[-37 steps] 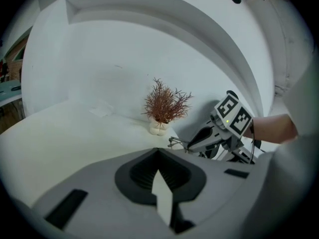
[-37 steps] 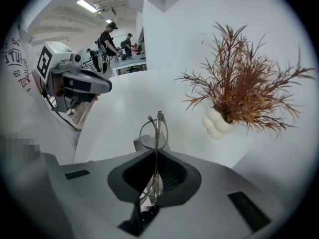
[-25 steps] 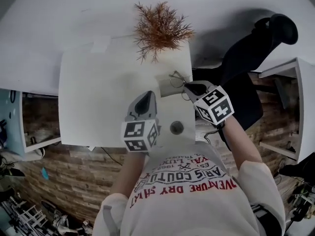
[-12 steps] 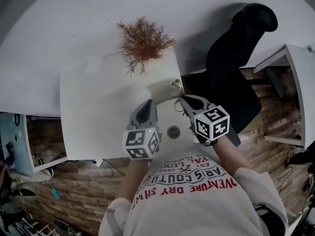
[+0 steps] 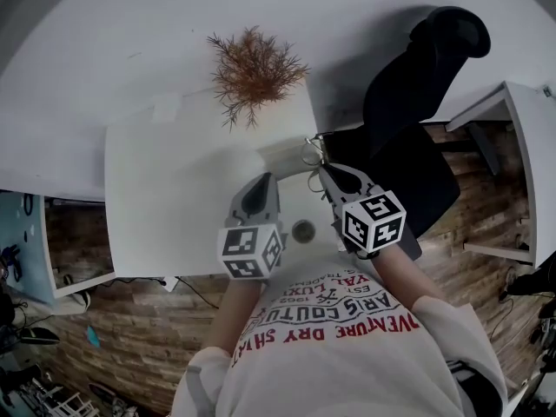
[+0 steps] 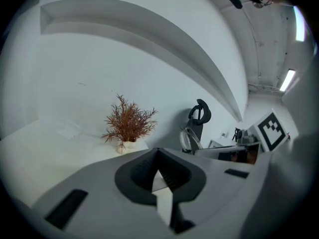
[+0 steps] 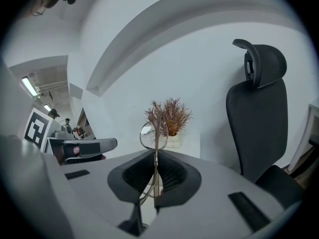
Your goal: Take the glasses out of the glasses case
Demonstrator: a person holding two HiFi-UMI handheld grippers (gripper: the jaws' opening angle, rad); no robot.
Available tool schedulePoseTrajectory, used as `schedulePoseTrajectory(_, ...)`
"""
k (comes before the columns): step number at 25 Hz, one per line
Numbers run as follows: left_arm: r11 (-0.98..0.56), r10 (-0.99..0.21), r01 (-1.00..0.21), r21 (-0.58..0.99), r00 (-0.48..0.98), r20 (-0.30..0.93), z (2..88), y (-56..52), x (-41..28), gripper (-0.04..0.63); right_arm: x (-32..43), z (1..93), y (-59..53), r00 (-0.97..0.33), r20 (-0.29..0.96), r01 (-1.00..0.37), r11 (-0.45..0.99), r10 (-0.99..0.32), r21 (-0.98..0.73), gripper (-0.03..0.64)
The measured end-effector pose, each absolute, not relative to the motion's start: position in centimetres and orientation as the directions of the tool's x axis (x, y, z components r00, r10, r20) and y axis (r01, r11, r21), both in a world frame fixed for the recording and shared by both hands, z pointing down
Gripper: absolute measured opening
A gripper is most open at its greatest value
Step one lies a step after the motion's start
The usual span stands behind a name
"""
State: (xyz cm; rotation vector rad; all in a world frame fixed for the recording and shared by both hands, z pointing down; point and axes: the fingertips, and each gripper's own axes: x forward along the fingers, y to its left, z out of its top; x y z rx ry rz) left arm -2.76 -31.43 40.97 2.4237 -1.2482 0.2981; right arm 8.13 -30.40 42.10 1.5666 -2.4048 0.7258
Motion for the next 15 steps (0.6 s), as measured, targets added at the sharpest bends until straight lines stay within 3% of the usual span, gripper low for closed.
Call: schedulePoseTrajectory(15, -0.521, -0.733, -0.818, 0.245, 0.575, 0.363, 41.0, -31.5, -2.7, 0.002, 6.8, 42.2, -30.5, -0.429, 0.401, -0.899, 0.340, -0.810, -0.275, 0.026)
